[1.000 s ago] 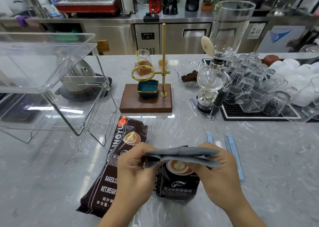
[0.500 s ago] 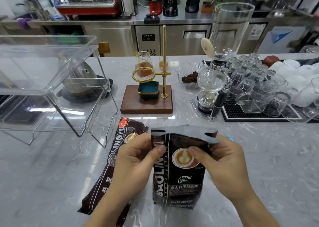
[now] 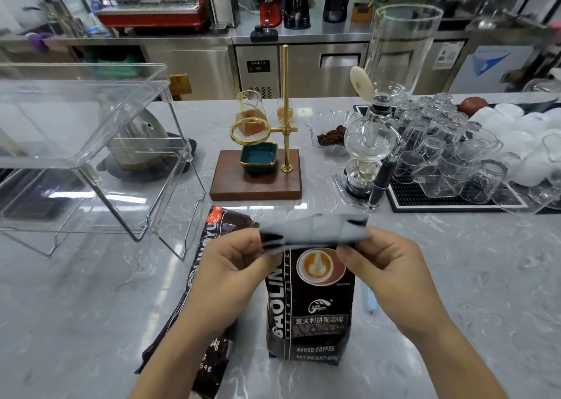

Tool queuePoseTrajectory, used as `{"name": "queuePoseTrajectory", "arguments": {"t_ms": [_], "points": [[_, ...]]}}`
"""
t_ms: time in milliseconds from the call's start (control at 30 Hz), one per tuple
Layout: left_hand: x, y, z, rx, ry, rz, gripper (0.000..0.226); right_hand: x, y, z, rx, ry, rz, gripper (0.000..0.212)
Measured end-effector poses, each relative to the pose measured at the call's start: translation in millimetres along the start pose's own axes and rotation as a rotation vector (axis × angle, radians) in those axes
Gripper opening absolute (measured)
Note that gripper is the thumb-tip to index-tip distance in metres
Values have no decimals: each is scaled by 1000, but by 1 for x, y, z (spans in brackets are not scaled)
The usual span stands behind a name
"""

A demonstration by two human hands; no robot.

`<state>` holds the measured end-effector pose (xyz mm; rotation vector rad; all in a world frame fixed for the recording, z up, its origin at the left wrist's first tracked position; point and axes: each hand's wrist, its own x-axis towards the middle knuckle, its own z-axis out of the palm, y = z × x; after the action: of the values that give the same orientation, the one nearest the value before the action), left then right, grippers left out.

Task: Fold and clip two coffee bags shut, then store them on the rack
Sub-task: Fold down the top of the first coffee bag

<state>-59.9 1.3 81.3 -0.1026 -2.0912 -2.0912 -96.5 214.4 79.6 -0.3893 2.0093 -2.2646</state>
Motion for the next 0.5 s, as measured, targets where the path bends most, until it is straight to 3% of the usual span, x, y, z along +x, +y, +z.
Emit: {"name": "queuePoseTrajectory", "arguments": {"t_ms": [200,300,500], "points": [[1,1,1,24,19,-37,31,1,-3,-3,-58,-35,3,22],[1,0,-1,44,39,-66,44,2,1,-7,-122,-34,13,46],[-1,-4,-5,-95,56,-228,43,-2,4,-9,-73,-56,54,64]]}}
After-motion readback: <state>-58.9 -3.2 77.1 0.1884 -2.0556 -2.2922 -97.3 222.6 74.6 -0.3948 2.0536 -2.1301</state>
